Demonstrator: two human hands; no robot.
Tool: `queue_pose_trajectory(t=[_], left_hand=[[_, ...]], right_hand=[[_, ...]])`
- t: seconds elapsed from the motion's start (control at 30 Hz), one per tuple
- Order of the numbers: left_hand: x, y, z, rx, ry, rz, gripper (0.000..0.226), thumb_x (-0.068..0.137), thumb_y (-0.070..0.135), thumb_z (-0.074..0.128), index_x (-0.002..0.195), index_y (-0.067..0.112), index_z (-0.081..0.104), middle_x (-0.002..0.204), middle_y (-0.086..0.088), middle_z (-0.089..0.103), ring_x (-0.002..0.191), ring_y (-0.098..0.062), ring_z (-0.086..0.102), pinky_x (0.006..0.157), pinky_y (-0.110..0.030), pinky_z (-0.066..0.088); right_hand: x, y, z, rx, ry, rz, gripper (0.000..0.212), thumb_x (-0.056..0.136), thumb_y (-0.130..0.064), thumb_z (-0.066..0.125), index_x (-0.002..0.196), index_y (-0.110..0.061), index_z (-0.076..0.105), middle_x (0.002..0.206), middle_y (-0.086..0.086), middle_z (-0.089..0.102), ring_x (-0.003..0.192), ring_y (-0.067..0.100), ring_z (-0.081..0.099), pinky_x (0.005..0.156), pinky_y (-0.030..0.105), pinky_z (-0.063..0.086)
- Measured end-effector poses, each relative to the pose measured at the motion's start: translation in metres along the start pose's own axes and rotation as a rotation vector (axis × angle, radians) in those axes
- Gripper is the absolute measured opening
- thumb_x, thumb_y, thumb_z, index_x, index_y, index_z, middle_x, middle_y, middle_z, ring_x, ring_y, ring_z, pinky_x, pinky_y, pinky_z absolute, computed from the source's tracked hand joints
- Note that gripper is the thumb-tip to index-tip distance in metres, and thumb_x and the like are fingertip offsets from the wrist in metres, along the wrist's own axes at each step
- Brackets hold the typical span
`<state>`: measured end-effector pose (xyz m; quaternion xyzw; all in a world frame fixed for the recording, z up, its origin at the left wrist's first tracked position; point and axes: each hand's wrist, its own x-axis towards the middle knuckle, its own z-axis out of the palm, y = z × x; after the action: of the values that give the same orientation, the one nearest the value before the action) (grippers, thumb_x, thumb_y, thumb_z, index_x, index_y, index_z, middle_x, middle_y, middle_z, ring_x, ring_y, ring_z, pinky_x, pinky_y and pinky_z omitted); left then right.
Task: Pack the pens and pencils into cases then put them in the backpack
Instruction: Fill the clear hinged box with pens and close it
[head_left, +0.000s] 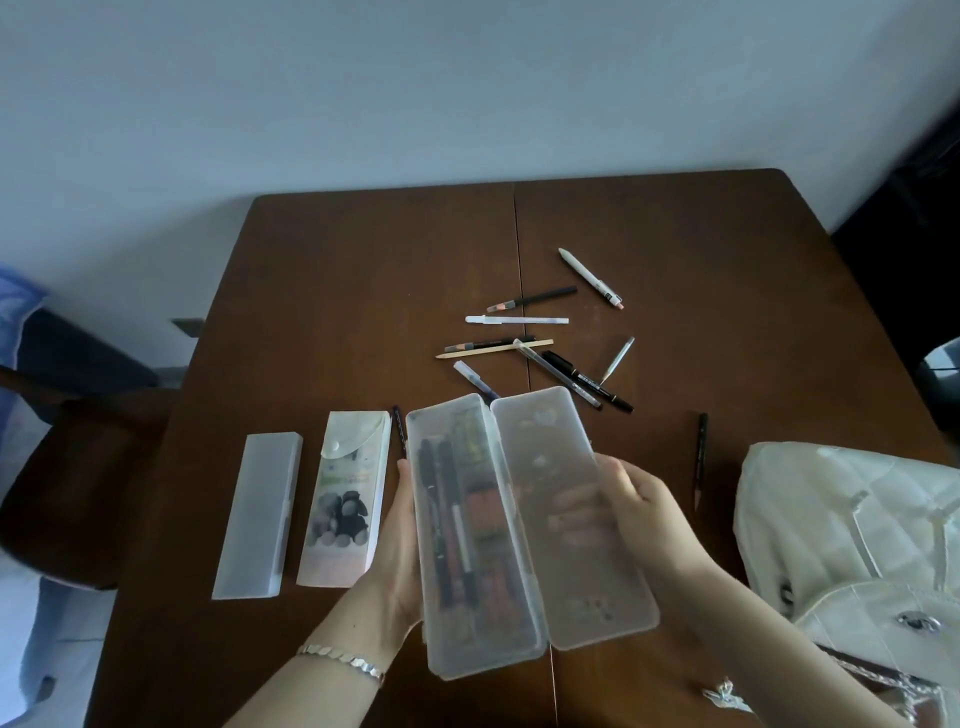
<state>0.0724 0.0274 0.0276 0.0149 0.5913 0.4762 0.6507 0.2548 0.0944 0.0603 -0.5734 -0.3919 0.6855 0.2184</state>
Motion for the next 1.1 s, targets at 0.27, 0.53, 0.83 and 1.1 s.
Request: queue_pose_trajectory(t=[0.27,0.53,0.83,1.1], left_hand=[[0.020,0.015,-0.002,0.041,-0.027,-0.103,0.061,0.087,0.065,0.030,0.098,0.017,0.065,0.067,-0.006,0.073,0.062,-0.021,0.069,0.050,-0.029,0.054],[0.045,0.030,0.008,0.063,0.051,-0.096,0.049,0.084,0.065,0.039,0.094,0.022,0.062,0.089,-0.011,0.065,0.083,-0.026,0.062,0.065,-0.034,0.048],[0.059,0.035,0.013,-0.008,0.026,-0.040,0.044,0.088,0.060,0.038,0.095,0.024,0.063,0.078,-0.005,0.074,0.084,-0.023,0.067,0.070,-0.036,0.050],[0.057,0.025,0.026,-0.124,0.002,0.007,0.050,0.089,0.056,0.038,0.110,0.017,0.063,0.087,-0.010,0.073,0.083,-0.025,0.070,0.072,-0.039,0.057]], right_hand=[[0.109,-0.001,-0.025,-0.737,0.295,-0.160,0.026,0.092,-0.016,0.051,0.115,-0.010,0.062,0.111,0.009,0.066,0.090,0.021,0.059,0.077,0.027,0.045],[0.198,-0.025,-0.004,-1.432,0.223,-0.181,0.034,0.091,-0.017,0.054,0.123,-0.007,0.044,0.124,0.012,0.051,0.118,0.029,0.045,0.088,0.038,0.045],[0.184,-0.029,0.011,-1.132,0.145,-0.083,0.024,0.093,-0.009,0.042,0.116,-0.002,0.044,0.107,0.015,0.056,0.090,0.029,0.059,0.070,0.035,0.046],[0.059,-0.022,0.053,-0.868,-0.127,-0.358,0.027,0.098,-0.029,0.036,0.119,-0.018,0.051,0.099,-0.003,0.059,0.081,0.007,0.059,0.068,0.017,0.051]])
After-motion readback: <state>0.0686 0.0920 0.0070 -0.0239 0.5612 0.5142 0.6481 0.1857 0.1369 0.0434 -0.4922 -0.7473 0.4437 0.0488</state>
